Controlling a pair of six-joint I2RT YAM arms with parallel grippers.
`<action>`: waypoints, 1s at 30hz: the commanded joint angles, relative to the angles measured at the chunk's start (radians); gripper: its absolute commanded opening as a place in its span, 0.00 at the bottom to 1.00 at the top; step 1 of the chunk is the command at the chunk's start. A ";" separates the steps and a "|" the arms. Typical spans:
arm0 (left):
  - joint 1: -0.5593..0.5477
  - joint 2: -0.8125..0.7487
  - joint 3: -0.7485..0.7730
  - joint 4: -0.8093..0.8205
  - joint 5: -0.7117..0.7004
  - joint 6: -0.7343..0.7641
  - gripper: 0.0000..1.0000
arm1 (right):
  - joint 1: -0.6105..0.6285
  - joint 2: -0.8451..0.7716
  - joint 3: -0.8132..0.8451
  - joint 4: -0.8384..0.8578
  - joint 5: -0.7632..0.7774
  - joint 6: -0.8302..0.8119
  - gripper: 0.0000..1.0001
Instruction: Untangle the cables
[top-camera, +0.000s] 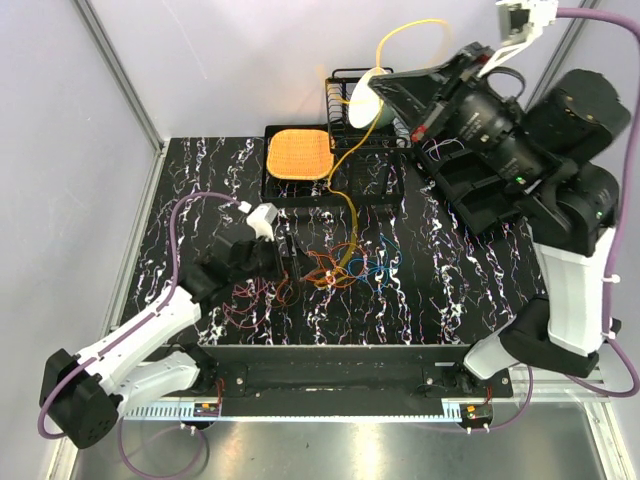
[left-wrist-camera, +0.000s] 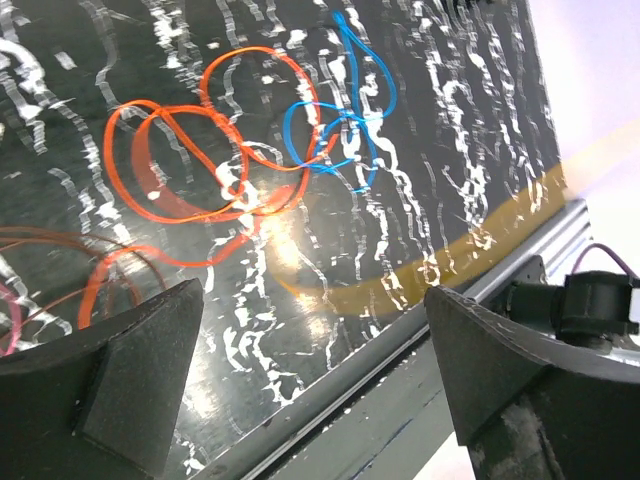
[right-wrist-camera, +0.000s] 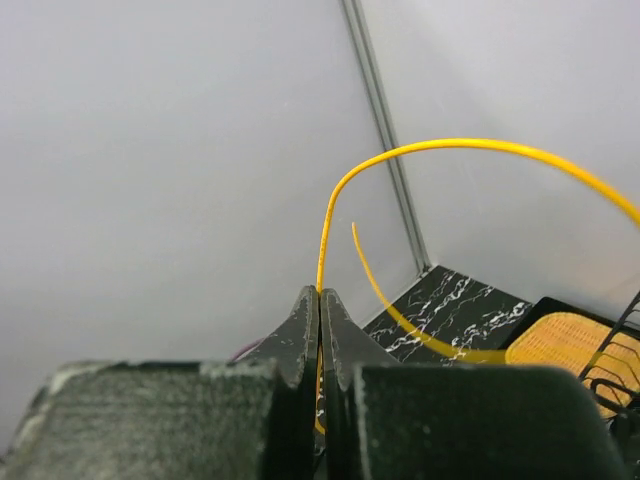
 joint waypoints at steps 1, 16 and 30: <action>-0.047 0.006 0.080 0.119 -0.042 0.025 0.95 | 0.002 0.003 -0.029 -0.030 0.056 -0.043 0.00; -0.188 0.102 0.211 0.038 -0.202 0.134 0.91 | 0.000 -0.152 -0.443 0.008 0.168 0.018 0.00; -0.189 0.014 -0.004 0.038 -0.256 0.033 0.86 | 0.000 -0.210 -1.254 0.177 0.027 0.282 0.00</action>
